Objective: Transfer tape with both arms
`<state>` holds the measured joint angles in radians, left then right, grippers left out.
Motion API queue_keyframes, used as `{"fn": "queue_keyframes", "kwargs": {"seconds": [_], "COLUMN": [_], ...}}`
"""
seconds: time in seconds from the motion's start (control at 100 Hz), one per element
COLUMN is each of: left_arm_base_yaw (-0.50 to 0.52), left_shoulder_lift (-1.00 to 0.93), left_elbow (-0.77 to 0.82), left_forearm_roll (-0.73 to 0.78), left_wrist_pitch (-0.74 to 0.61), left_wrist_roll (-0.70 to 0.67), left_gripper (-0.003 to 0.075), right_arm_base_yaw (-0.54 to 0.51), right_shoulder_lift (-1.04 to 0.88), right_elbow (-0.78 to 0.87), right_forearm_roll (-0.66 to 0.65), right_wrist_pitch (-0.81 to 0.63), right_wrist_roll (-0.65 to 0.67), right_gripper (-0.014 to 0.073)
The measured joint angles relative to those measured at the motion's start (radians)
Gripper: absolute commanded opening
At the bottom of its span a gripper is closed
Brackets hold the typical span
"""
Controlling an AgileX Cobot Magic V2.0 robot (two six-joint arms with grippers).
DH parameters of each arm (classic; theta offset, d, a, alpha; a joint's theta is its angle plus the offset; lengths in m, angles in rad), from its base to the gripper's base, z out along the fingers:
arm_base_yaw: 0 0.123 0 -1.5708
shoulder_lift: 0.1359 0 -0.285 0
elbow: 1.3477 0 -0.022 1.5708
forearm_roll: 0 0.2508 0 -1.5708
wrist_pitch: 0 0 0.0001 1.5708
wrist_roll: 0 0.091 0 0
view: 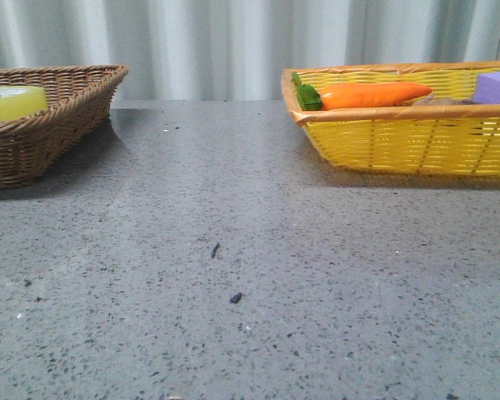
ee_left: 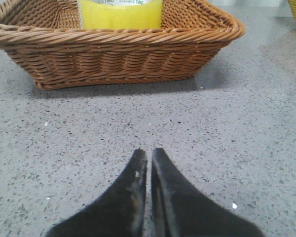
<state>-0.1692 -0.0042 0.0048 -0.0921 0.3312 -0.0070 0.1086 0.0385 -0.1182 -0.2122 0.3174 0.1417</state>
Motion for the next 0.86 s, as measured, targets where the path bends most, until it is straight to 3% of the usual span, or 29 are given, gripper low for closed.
{"fn": "queue_keyframes", "kwargs": {"seconds": [0.17,0.36,0.86], "left_arm_base_yaw": [0.0,0.0,0.0], "left_shoulder_lift": [0.0,0.0,0.0], "left_elbow": [0.0,0.0,-0.002], "left_forearm_roll": [0.0,0.0,0.0], "left_wrist_pitch": [0.0,0.002,0.001], "left_wrist_roll": [0.0,0.0,0.0], "left_gripper": [-0.002,-0.002,-0.002], "right_arm_base_yaw": [-0.083,-0.09,-0.09], "right_shoulder_lift": [-0.042,-0.05,-0.05], "right_elbow": [0.129,0.129,0.129], "right_forearm_roll": [0.023,0.027,0.027], "right_wrist_pitch": [-0.063,0.01,0.011], "right_wrist_roll": [0.001,0.002,0.002], "right_gripper": [-0.0042,-0.0042,-0.0042]}}
